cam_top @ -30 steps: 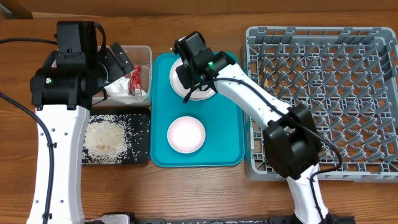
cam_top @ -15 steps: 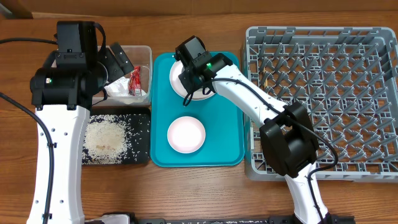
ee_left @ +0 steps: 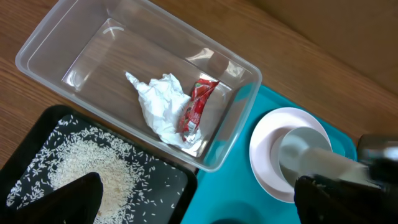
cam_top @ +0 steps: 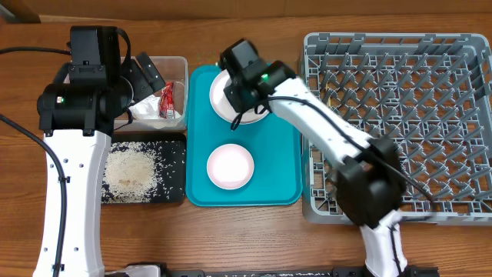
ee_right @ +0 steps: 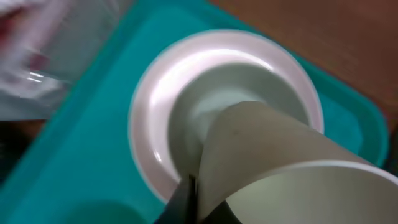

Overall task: Sort waste into correct bins and load items into the dishwasher
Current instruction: 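Reach the right gripper to the white cup and grasp its rim, then lift the white cup with the right gripper over the dish rack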

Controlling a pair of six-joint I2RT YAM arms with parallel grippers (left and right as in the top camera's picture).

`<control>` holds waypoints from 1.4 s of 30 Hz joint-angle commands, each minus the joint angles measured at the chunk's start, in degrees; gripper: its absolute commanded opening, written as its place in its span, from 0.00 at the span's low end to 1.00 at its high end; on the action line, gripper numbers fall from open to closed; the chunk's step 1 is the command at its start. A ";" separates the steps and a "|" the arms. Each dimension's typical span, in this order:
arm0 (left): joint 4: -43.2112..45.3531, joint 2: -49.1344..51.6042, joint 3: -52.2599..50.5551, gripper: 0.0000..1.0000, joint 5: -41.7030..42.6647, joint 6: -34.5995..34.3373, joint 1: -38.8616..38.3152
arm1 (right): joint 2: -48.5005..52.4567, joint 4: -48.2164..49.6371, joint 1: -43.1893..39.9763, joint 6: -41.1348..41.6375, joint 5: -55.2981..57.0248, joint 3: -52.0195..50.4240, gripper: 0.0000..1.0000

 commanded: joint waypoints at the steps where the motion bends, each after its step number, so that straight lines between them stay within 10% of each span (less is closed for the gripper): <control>1: 0.02 0.28 0.83 1.00 -0.35 -0.35 0.11 | -12.52 -0.96 -1.57 -0.02 -6.49 4.22 0.04; 18: 0.02 0.28 0.83 1.00 -0.35 -0.35 0.11 | -16.31 -16.57 -36.20 -17.49 -72.28 -3.74 0.04; 42: 0.00 0.28 0.83 1.00 -0.35 -0.35 0.11 | -2.14 -9.09 -42.14 -27.50 -70.34 -14.51 0.04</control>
